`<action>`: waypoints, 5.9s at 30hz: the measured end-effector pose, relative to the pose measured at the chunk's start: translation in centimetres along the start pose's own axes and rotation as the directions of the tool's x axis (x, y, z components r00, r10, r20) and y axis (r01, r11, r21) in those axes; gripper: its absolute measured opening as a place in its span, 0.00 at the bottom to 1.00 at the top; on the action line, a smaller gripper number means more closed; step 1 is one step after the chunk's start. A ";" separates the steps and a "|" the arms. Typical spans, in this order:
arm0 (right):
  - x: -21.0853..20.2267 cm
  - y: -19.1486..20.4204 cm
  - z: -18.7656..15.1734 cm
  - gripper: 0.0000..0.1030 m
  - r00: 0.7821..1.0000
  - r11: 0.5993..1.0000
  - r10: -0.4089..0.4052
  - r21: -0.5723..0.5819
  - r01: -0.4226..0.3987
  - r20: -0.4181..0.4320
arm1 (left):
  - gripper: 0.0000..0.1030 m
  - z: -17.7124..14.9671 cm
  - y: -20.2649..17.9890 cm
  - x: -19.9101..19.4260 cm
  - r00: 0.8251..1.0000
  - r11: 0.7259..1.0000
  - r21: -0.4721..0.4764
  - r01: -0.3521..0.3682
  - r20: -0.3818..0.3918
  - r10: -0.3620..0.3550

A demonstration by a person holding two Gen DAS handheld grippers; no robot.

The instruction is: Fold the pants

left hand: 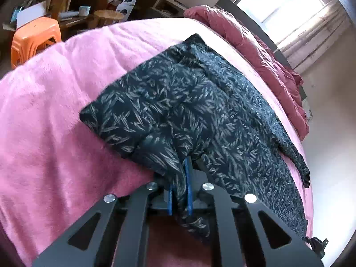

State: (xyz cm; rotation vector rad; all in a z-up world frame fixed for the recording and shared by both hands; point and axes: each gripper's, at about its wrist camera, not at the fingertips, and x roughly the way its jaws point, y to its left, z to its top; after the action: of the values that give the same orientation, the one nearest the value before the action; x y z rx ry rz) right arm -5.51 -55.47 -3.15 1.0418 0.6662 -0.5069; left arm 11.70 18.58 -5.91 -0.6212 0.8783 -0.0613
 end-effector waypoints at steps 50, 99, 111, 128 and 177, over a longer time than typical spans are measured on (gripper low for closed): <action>14.4 23.7 4.7 0.60 0.961 0.771 -0.141 -0.583 0.259 0.239 | 0.75 2.6 -10.1 5.7 0.986 0.930 0.344 -0.127 0.142 0.082; 20.6 24.4 -1.1 0.64 0.959 0.688 -0.167 -0.669 0.280 0.230 | 0.57 21.3 -8.9 15.8 0.961 0.914 0.297 -0.276 0.067 0.268; 20.9 24.3 -1.3 0.64 0.959 0.692 -0.165 -0.666 0.279 0.231 | 0.33 18.7 -10.5 7.7 0.970 0.934 0.322 -0.157 0.230 0.084; 19.1 27.0 -0.9 0.62 0.952 0.706 -0.221 -0.639 0.306 0.212 | 0.29 3.1 -4.0 -0.6 0.962 0.958 0.266 0.110 0.215 -0.171; -0.3 12.3 -10.3 0.04 0.966 0.888 0.233 -0.380 -0.258 -0.111 | 0.29 -1.3 4.5 -6.9 0.922 0.970 0.080 0.231 0.299 -0.244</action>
State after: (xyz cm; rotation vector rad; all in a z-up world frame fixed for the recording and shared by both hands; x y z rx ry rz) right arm -0.19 -40.95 1.08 0.7474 0.6473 -0.1088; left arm 5.39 23.75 -4.11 -0.6738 0.4956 -0.1971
